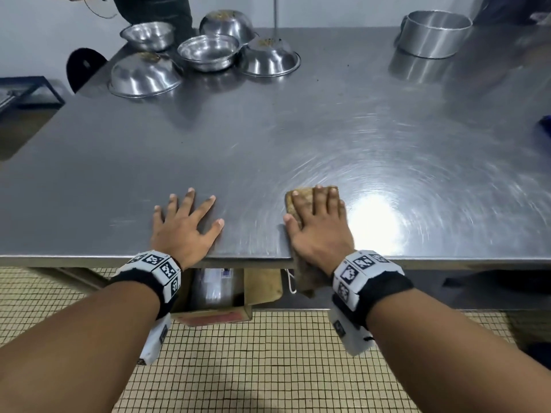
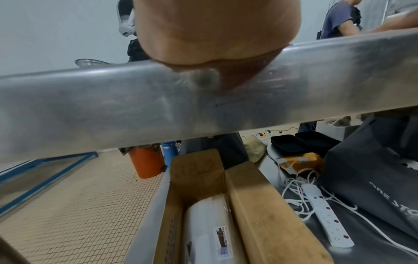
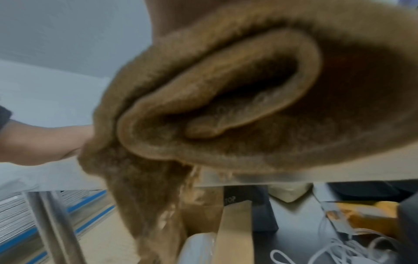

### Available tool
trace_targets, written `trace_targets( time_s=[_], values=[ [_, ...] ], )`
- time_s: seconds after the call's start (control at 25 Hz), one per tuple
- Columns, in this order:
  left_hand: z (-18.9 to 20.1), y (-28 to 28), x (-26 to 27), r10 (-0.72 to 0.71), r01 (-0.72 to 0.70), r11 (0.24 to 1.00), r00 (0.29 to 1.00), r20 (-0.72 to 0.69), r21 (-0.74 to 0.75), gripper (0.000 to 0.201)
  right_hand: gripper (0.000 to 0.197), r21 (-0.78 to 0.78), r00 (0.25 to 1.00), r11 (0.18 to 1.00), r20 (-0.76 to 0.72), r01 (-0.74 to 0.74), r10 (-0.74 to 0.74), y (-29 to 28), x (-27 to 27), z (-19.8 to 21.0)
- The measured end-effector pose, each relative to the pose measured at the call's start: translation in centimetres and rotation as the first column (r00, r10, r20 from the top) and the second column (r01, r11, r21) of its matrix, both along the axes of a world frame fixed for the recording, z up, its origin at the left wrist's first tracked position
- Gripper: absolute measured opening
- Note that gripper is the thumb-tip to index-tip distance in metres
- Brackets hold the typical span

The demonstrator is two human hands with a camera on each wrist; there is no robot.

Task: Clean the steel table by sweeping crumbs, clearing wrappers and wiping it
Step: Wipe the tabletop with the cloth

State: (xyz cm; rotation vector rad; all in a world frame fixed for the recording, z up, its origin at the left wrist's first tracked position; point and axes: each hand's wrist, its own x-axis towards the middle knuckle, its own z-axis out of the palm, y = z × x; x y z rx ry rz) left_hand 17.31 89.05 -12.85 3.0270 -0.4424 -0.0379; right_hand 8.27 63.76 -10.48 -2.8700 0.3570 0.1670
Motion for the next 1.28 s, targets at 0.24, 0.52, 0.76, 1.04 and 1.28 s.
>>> trace_targets(
  time_s=[0.24,0.52,0.76,1.04,1.28],
  values=[
    [0.1,0.0,0.0,0.009,-0.009,1.000,1.000,-0.004,-0.005,0.063,0.060,0.007,0.980,0.980,0.015,-0.198,0.197,5.9,-0.1,-0.3],
    [0.8,-0.3,-0.2,-0.003,0.004,1.000,1.000,-0.017,0.031,0.063,0.058,-0.001,0.965,0.969,0.083,-0.248,0.247,5.2,-4.0,-0.9],
    [1.5,-3.1,-1.4,-0.158,0.159,0.985,0.987,0.018,-0.068,0.063,0.060,-0.028,0.998,0.998,0.006,-0.056,0.056,0.7,-6.6,-0.7],
    [0.4,-5.5,-1.4,-0.210,0.210,0.976,0.978,0.005,-0.063,0.060,0.068,-0.051,0.999,0.999,0.053,-0.009,0.011,-1.2,-4.0,-0.3],
    [0.3,-5.6,-1.4,-0.191,0.192,0.980,0.981,0.015,-0.051,0.060,0.067,-0.006,0.999,1.000,0.051,0.004,-0.003,0.9,-1.0,-0.5]
  ],
)
